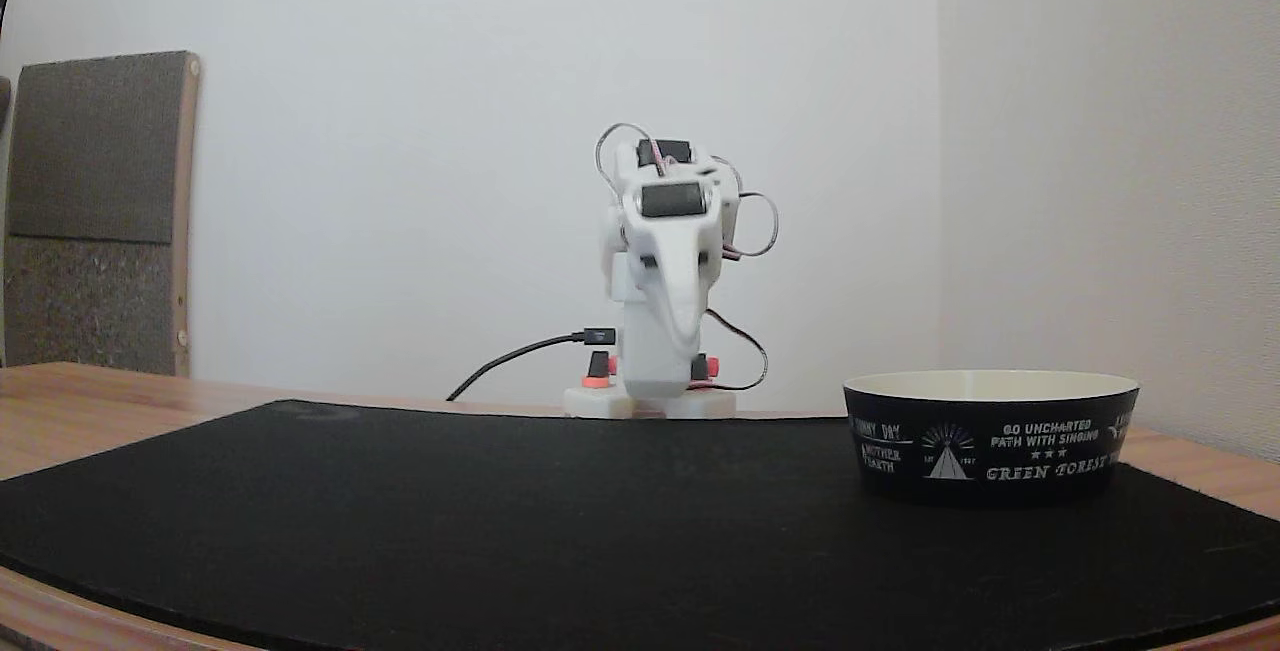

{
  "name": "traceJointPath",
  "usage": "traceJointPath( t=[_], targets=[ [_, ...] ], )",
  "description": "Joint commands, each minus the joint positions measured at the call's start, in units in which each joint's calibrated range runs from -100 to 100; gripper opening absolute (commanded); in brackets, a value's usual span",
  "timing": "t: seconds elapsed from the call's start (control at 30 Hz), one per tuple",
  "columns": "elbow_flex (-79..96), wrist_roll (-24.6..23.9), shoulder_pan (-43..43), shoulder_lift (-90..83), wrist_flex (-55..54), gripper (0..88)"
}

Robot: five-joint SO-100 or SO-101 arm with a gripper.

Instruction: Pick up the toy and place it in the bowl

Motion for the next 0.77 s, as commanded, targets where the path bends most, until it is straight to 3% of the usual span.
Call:
traceJointPath(
  t=[0.0, 0.73],
  targets=[
    [1.0, -0.2, 0.0, -1.2, 1.2, 3.7],
    [1.0, -0.6, 0.4, -1.2, 1.3, 3.9]
  ],
)
